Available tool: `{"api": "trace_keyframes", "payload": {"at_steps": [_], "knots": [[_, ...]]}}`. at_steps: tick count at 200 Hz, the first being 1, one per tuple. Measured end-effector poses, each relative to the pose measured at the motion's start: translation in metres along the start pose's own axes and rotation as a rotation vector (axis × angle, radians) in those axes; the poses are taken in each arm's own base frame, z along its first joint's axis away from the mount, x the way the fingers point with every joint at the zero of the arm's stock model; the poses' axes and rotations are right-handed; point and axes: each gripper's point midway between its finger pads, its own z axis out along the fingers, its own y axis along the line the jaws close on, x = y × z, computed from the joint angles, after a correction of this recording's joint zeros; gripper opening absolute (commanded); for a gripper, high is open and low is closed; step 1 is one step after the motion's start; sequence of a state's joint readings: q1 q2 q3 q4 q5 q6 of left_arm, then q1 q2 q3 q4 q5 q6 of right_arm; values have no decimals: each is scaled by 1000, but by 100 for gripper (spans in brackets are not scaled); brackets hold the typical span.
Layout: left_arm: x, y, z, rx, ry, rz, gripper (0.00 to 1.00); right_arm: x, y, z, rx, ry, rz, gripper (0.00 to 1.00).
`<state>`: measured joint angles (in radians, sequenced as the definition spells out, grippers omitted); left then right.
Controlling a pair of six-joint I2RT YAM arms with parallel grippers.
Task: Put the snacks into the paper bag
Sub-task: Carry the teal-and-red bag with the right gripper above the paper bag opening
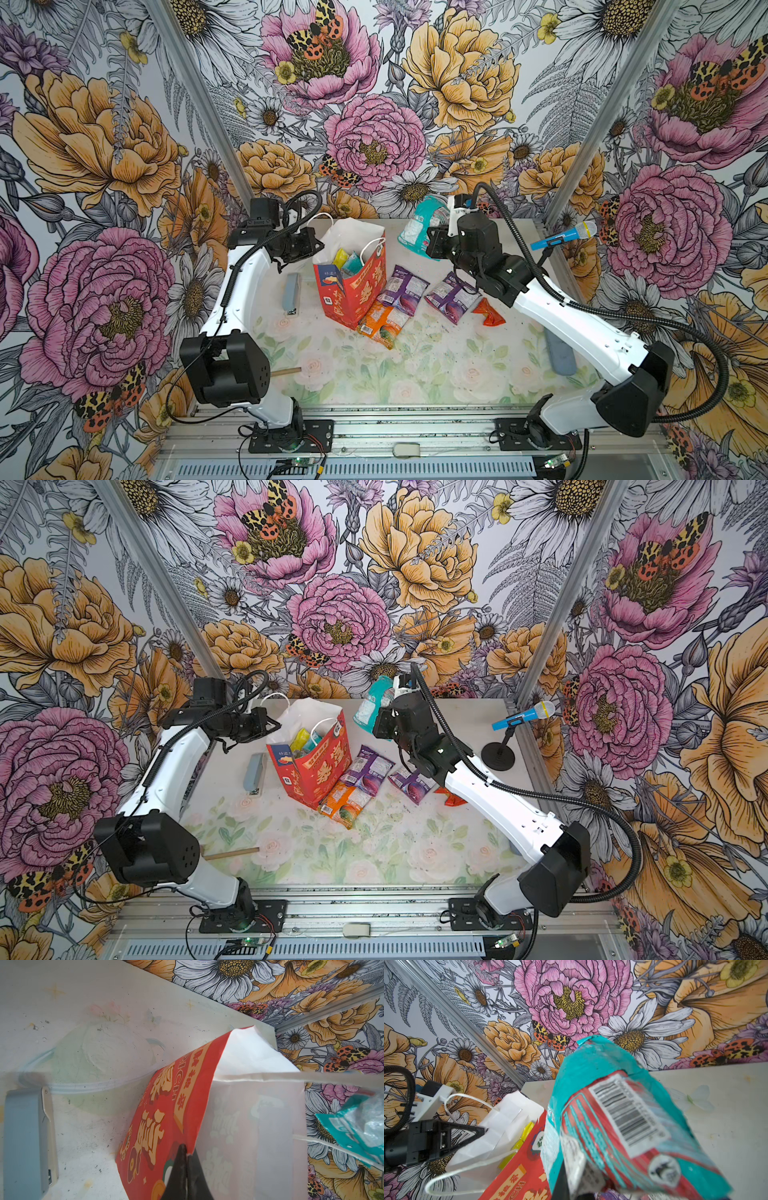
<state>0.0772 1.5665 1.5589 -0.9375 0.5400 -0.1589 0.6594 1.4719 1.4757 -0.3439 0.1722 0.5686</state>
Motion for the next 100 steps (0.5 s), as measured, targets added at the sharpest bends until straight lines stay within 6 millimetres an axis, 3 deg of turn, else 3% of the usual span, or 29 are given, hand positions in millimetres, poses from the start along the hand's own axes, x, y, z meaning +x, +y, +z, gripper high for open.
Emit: {"api": "trace_keyframes", "payload": {"at_steps": [63, 100], "knots": [[0, 0, 0, 0, 0, 0, 0, -47, 37, 22, -76, -64, -72, 0], [0, 0, 0, 0, 0, 0, 0, -61, 56, 39, -123, -78, -91, 0]]}}
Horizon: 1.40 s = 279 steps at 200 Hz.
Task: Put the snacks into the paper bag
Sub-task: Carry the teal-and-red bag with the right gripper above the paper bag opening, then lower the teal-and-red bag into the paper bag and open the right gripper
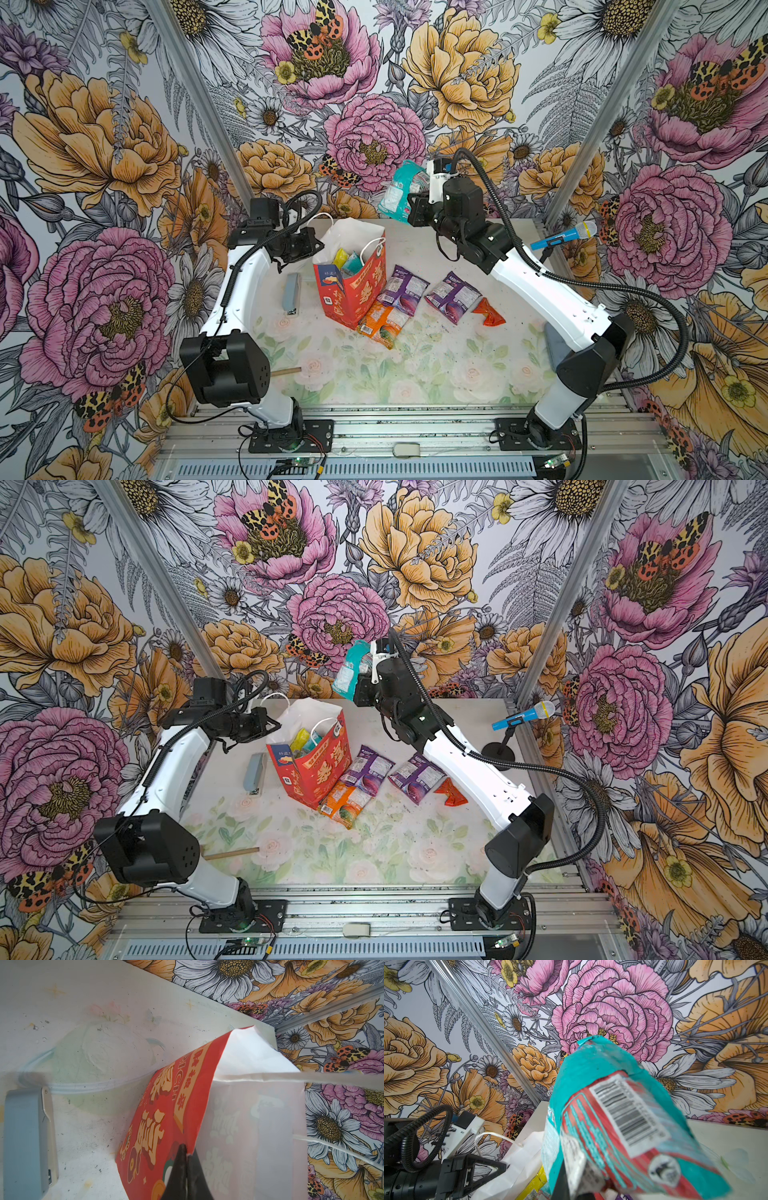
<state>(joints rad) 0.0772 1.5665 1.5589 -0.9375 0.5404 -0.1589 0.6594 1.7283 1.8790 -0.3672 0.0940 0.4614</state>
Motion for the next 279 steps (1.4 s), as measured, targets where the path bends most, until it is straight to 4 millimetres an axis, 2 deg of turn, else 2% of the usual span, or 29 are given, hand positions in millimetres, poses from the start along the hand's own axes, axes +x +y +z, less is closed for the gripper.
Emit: {"api": "trace_keyframes", "payload": {"at_steps": [51, 86, 119, 152, 196, 252, 279], "knots": [[0, 0, 0, 0, 0, 0, 0, 0, 18, 36, -71, 24, -8, 0], [0, 0, 0, 0, 0, 0, 0, 19, 30, 57, -103, 75, -13, 0], [0, 0, 0, 0, 0, 0, 0, 43, 48, 69, -138, 135, -23, 0], [0, 0, 0, 0, 0, 0, 0, 63, 66, 69, -172, 187, -34, 0], [0, 0, 0, 0, 0, 0, 0, 74, 84, 65, -205, 209, -43, 0], [0, 0, 0, 0, 0, 0, 0, 111, 81, 64, -184, 287, -58, 0], [0, 0, 0, 0, 0, 0, 0, 122, 79, 60, -171, 313, -64, 0]]}}
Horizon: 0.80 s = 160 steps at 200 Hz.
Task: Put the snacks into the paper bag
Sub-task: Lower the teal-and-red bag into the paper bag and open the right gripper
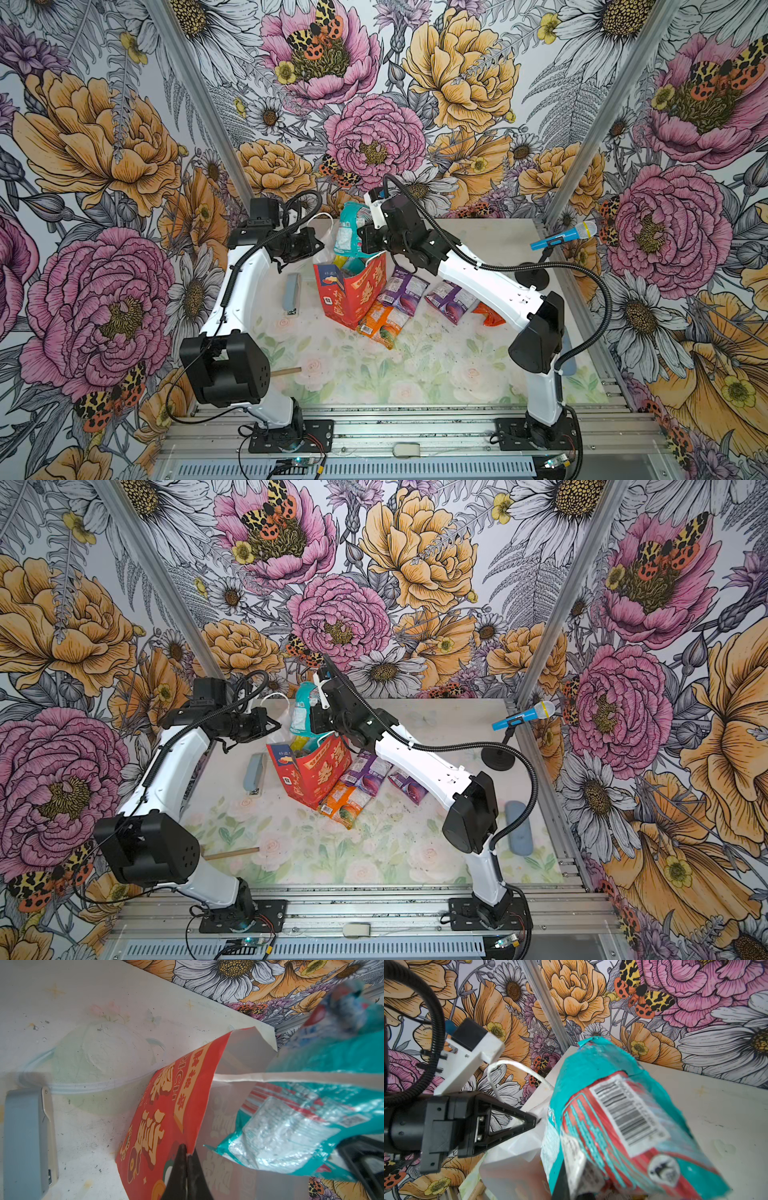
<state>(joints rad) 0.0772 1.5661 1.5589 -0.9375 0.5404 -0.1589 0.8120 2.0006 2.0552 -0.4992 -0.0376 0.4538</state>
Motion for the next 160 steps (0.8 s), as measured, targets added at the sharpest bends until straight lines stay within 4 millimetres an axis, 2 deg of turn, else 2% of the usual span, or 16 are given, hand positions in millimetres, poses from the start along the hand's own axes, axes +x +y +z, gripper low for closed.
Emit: {"api": "trace_keyframes", "payload": {"at_steps": [104, 153, 160], "knots": [[0, 0, 0, 0, 0, 0, 0, 14, 27, -3, -51, 27, 20, 0], [0, 0, 0, 0, -1, 1, 0, 15, 30, -3, -65, 35, 60, 0], [0, 0, 0, 0, -1, 1, 0, 15, 30, -3, -65, 36, 64, 3]]}}
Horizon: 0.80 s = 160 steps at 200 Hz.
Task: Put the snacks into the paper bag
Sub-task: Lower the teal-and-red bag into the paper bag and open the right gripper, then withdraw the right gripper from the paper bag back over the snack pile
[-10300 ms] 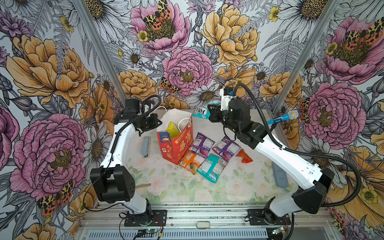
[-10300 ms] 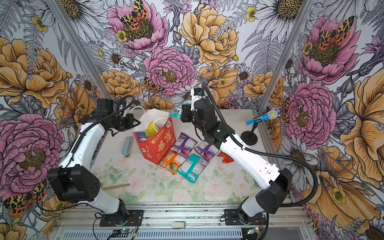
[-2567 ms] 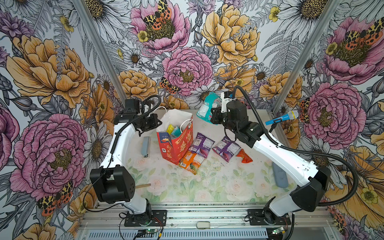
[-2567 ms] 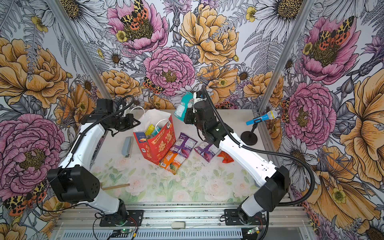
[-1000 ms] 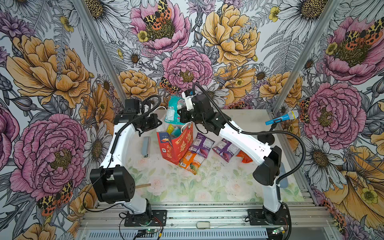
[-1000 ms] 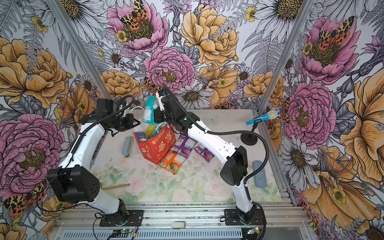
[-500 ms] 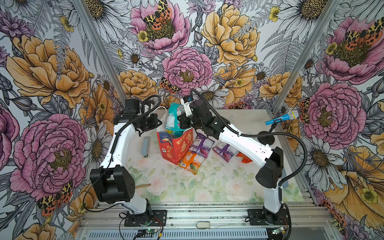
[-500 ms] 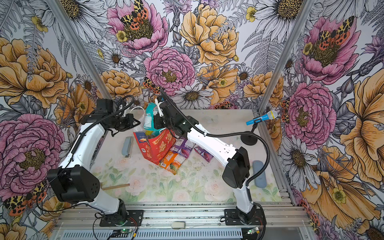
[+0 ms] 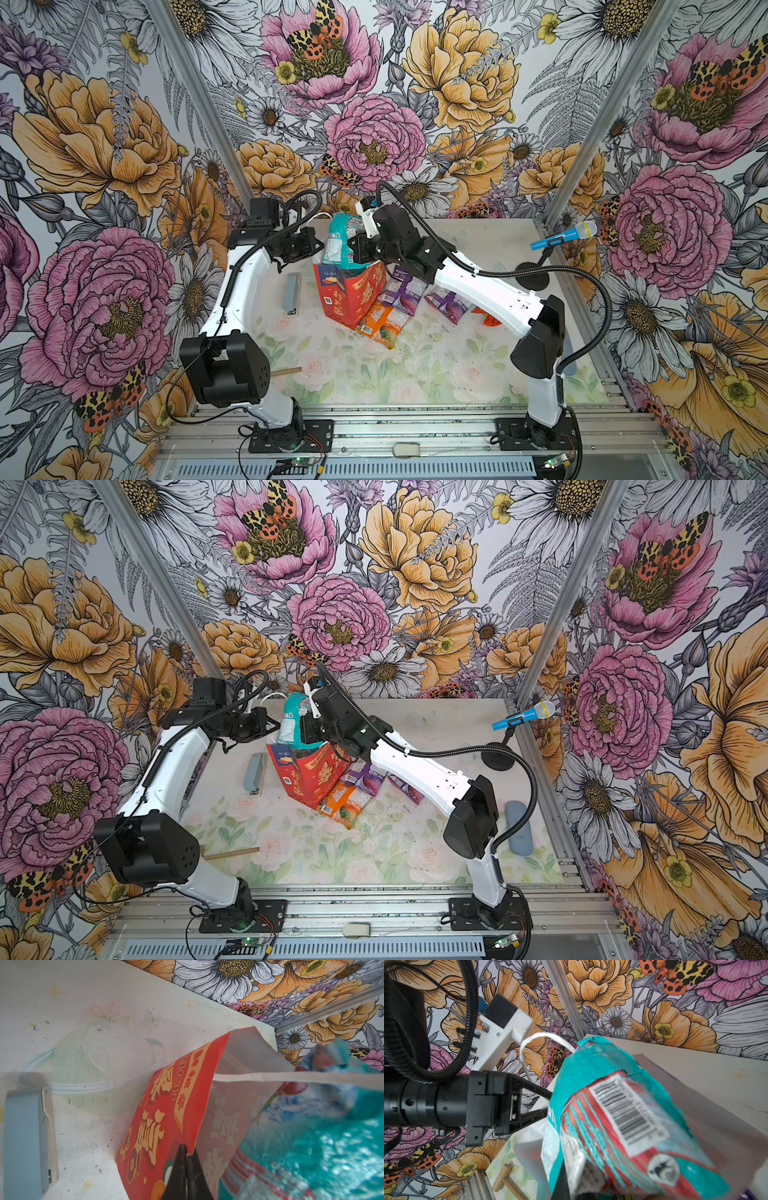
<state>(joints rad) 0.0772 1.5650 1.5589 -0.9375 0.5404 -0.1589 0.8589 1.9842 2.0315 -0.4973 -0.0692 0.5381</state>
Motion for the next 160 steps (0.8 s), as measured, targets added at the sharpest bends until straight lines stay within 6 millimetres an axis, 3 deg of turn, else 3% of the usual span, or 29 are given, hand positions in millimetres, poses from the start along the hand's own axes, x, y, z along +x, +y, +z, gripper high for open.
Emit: {"api": "trace_keyframes", "payload": {"at_steps": [14, 31, 44, 76, 102, 160], "knots": [[0, 0, 0, 0, 0, 0, 0, 1, 0, 0, 1, 1, 8, 12], [0, 0, 0, 0, 0, 0, 0, 3, -2, 2, 4, 3, 25, 44], [0, 0, 0, 0, 0, 0, 0, 4, -4, 3, 10, 3, 29, 55], [0, 0, 0, 0, -1, 1, 0, 2, -6, 1, 24, -9, 27, 68], [0, 0, 0, 0, -1, 1, 0, -11, -4, -13, 34, -49, 5, 79], [0, 0, -1, 0, -2, 1, 0, -59, 3, -89, 36, -258, -42, 92]]}}
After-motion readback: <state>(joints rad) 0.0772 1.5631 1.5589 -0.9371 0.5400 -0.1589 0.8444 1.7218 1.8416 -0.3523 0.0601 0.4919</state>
